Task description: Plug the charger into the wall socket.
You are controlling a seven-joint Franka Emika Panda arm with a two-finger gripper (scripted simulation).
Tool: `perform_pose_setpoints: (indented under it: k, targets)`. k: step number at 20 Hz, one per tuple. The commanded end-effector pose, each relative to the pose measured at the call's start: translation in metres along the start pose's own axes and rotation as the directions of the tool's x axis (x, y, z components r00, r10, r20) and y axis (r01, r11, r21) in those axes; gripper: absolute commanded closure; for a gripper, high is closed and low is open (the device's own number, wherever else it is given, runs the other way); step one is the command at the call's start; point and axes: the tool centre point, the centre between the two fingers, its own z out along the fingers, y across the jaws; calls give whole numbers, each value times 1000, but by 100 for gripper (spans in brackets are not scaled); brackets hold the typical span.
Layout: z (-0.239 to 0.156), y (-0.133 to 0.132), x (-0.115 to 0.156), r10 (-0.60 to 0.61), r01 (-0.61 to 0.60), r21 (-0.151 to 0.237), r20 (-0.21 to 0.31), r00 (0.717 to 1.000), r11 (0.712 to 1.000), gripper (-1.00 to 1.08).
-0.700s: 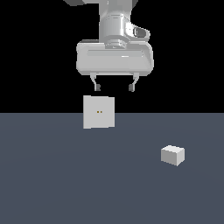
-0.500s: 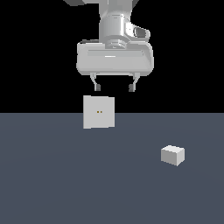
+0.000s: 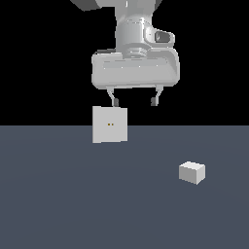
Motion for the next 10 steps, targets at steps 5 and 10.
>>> perform_pose_setpoints:
  k: [5,10]
  targets:
    - [17,23,-7,141,-142,-21,-49,989,990,-92]
    - [32,44,-17,270,-274,-33,-98,958,961,-92]
